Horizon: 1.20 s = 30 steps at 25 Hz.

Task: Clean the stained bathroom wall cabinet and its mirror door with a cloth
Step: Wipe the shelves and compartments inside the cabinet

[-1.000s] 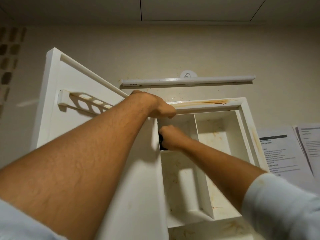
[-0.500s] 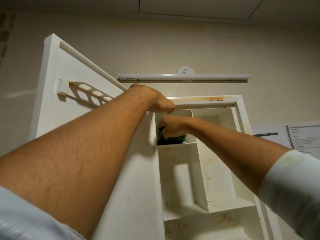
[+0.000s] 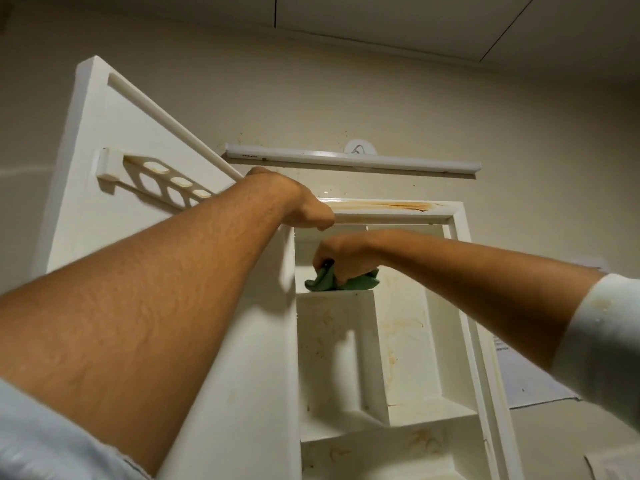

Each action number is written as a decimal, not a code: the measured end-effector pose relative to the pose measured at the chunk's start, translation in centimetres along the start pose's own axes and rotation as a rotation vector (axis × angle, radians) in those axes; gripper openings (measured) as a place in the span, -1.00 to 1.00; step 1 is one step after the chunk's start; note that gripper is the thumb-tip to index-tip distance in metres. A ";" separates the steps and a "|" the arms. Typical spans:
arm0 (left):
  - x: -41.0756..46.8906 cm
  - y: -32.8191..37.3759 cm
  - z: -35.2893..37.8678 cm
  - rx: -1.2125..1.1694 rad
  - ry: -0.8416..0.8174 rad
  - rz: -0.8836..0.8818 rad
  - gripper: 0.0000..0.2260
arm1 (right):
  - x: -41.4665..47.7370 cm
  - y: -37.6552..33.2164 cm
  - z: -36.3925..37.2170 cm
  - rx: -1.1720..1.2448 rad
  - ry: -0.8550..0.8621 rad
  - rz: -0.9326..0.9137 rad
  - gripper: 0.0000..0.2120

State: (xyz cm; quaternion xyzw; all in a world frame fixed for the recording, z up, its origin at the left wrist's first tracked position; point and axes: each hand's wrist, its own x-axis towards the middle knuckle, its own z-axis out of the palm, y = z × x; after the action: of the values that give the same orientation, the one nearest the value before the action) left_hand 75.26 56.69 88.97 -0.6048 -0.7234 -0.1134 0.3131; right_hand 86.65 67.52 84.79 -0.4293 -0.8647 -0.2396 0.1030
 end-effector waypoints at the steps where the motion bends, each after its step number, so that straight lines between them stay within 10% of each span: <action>1: 0.0 -0.1 0.1 -0.004 -0.010 0.015 -0.38 | 0.0 0.5 0.3 -0.054 -0.002 0.017 -0.74; 14: 0.8 -0.2 0.5 0.083 0.049 0.024 -0.39 | 1.4 0.6 1.3 -0.144 0.004 0.101 -0.77; 25: 0.8 0.0 0.5 0.164 0.036 0.007 -0.36 | -4.0 -4.8 8.7 0.074 0.738 0.117 -0.73; 30: 0.2 0.2 0.3 0.182 0.023 -0.006 -0.41 | -5.7 -1.7 9.9 0.107 0.679 0.321 -0.65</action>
State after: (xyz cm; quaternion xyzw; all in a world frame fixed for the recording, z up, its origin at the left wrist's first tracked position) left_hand 75.30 57.02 88.81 -0.5704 -0.7287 -0.0551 0.3749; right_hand 89.09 67.66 73.54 -0.4496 -0.7144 -0.3036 0.4420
